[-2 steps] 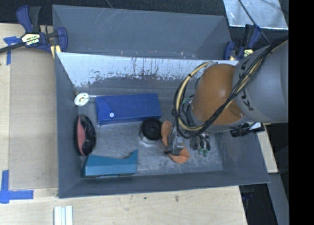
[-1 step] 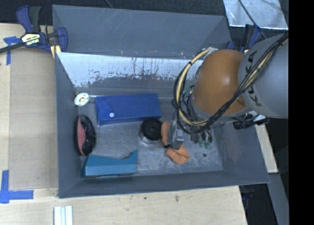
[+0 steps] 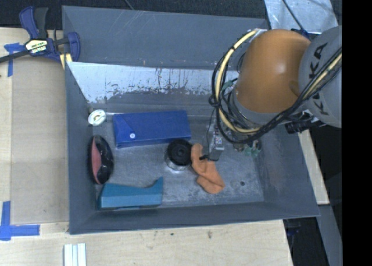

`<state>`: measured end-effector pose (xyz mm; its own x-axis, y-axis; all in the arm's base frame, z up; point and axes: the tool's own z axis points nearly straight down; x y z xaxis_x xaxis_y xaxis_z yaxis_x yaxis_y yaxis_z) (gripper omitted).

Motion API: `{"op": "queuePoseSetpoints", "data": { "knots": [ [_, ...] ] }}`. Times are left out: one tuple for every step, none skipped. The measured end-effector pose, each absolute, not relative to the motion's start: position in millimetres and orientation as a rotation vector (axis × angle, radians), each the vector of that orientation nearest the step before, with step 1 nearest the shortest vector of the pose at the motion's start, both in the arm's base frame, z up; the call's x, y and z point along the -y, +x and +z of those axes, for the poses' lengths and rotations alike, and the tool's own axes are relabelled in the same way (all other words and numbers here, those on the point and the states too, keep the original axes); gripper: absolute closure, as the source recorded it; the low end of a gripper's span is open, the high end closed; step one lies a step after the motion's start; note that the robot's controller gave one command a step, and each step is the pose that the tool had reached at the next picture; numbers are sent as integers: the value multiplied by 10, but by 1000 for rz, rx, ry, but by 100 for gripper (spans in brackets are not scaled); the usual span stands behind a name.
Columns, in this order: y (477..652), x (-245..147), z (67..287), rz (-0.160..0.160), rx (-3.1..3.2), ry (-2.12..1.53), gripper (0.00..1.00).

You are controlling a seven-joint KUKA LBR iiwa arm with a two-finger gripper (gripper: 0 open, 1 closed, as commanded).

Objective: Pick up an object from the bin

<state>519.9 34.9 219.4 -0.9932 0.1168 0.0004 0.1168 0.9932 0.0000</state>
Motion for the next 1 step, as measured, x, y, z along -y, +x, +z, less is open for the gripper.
{"op": "queuePoseSetpoints", "data": {
  "knots": [
    [5133,-396,2303,1,3140,-180,0]
  ]
}}
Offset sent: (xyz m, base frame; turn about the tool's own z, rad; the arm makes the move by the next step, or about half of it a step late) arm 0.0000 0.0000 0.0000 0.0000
